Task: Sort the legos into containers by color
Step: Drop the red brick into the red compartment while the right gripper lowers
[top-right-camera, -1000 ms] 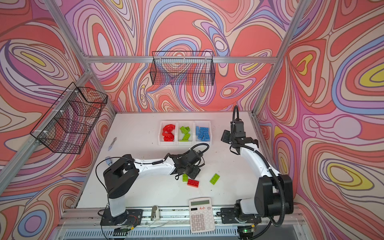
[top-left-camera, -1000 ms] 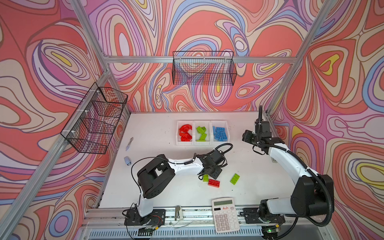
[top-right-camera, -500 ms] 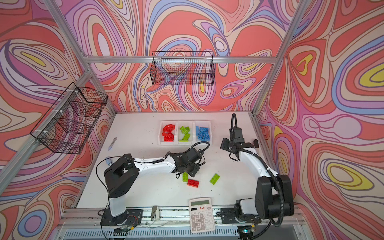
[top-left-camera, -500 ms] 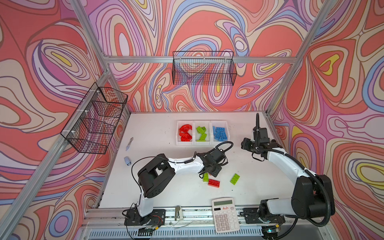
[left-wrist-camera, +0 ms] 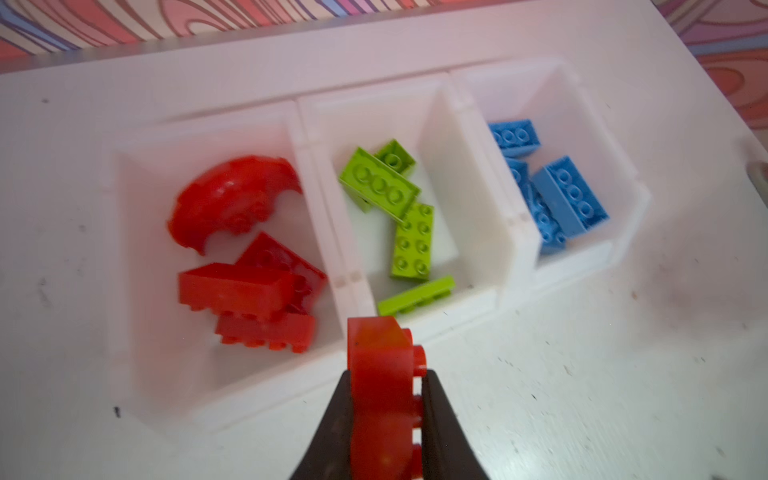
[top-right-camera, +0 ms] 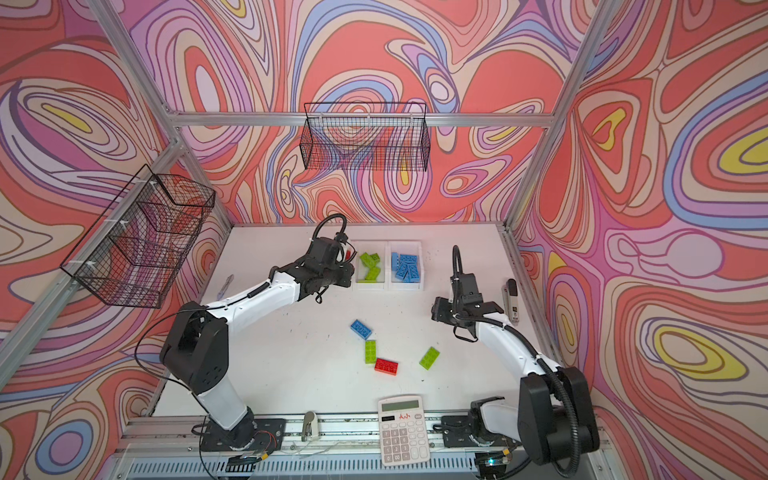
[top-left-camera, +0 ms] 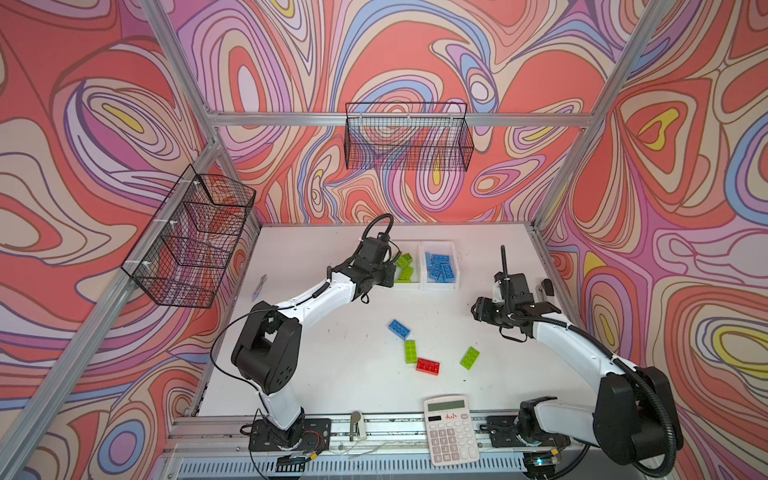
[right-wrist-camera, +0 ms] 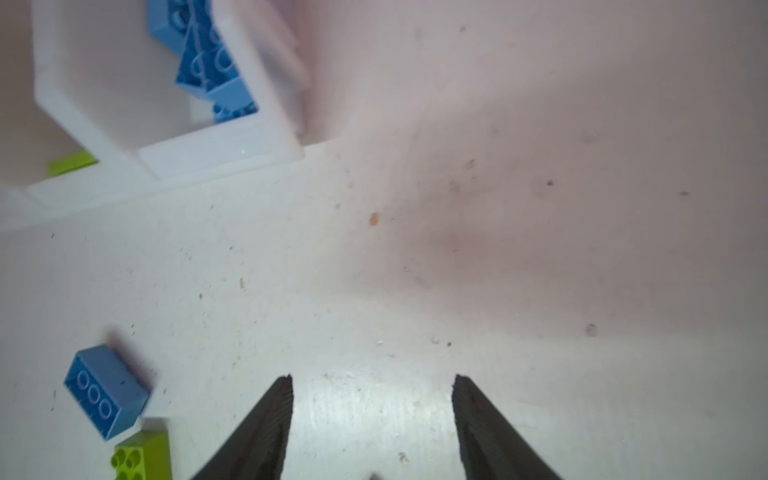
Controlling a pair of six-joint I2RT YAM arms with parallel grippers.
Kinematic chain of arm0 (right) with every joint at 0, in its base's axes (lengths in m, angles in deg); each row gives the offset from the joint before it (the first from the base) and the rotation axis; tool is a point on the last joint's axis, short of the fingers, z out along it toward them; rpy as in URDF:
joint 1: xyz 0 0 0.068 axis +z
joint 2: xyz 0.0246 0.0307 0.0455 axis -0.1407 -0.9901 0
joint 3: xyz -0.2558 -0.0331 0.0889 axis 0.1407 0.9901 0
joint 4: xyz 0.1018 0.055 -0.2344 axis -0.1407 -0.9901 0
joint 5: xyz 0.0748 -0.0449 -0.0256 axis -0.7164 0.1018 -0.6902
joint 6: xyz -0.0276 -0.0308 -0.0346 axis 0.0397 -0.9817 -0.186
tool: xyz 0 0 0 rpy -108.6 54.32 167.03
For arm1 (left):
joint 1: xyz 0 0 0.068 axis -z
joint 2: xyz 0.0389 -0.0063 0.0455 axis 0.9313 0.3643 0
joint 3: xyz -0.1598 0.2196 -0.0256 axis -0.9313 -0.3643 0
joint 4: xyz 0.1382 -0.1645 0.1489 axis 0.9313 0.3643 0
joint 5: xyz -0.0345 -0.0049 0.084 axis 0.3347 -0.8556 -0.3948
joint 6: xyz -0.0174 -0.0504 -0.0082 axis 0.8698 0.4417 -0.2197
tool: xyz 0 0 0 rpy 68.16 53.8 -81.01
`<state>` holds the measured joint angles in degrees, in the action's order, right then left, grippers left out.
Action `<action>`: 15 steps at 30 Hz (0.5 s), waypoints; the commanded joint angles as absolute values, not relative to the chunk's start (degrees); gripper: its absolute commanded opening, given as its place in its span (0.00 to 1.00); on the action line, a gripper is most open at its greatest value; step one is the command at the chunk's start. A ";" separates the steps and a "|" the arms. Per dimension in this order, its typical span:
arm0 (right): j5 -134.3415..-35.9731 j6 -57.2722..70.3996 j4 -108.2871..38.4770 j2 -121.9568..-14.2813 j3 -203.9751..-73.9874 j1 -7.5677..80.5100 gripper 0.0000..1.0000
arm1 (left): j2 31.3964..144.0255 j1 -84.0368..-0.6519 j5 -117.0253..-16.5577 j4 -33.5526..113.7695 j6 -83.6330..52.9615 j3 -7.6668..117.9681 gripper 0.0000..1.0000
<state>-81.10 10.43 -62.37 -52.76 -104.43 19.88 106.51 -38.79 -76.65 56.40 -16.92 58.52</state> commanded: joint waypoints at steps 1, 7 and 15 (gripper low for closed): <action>-79.96 11.04 -65.73 -53.41 -104.96 25.21 0.68 | 111.22 -41.95 -78.06 56.23 -18.79 63.30 0.11; -83.77 11.68 -66.85 -52.45 -103.41 30.10 0.73 | 119.98 -45.92 -78.53 55.67 -19.01 71.39 0.15; -87.24 11.35 -68.23 -51.25 -103.82 34.92 0.73 | 127.27 -47.01 -79.59 56.85 -19.53 79.41 0.35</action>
<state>-86.11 11.02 -66.67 -52.33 -103.66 34.15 126.03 -46.61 -78.82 55.95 -18.47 77.23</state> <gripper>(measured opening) 0.729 0.300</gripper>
